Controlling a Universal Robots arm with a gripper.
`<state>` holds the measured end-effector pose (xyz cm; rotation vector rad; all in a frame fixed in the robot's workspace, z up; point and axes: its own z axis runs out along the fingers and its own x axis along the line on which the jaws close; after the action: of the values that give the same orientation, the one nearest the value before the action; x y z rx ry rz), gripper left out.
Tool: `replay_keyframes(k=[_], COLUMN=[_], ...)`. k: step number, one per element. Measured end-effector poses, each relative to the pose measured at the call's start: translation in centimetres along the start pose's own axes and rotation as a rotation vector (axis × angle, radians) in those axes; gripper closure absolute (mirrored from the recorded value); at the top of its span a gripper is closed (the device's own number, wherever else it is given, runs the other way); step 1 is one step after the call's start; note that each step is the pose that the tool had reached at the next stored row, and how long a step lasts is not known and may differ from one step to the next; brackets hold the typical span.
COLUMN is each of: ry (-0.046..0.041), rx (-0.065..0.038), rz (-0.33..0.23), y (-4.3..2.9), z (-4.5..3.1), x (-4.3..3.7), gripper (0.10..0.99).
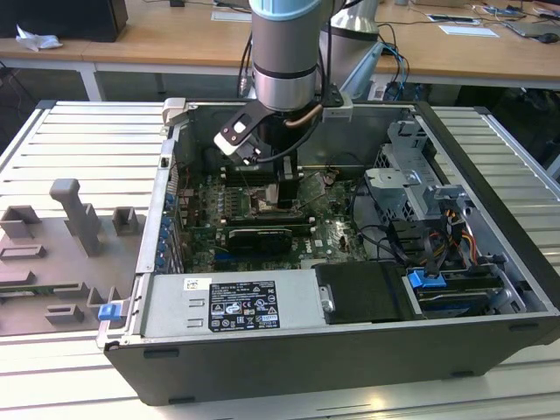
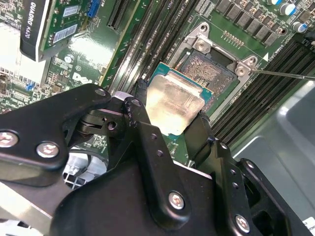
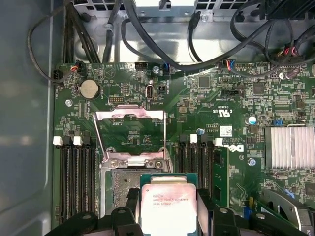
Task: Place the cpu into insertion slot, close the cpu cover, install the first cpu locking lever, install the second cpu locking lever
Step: 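Place the cpu into insertion slot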
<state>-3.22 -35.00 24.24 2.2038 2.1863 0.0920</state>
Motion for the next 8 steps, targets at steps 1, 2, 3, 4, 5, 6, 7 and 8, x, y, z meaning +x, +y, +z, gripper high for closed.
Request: replay_keyframes(k=[1, 2, 3, 4, 5, 6, 7, 8], ry=[0.0, 0.0, 0.0, -0.0001, 0.0001, 0.0, -0.0001, 0.0], rx=[0.0, 0.0, 0.0, 0.001, 0.001, 0.001, 0.002, 0.002], rz=[0.0, 0.0, 0.0, 0.0, 0.0, 0.0, 0.0, 0.0], y=[0.0, -0.01, -0.01, -0.02, -0.02, -0.03, -0.03, -0.04], z=[0.07, 0.1, 0.15, 0.23, 0.33, 0.37, 0.42, 0.51], x=[0.0, 0.0, 0.0, 0.0, 0.0, -0.01, -0.01, -0.01], gripper=[0.545, 0.545, 0.545, 0.545, 0.545, 0.545, 0.545, 0.545])
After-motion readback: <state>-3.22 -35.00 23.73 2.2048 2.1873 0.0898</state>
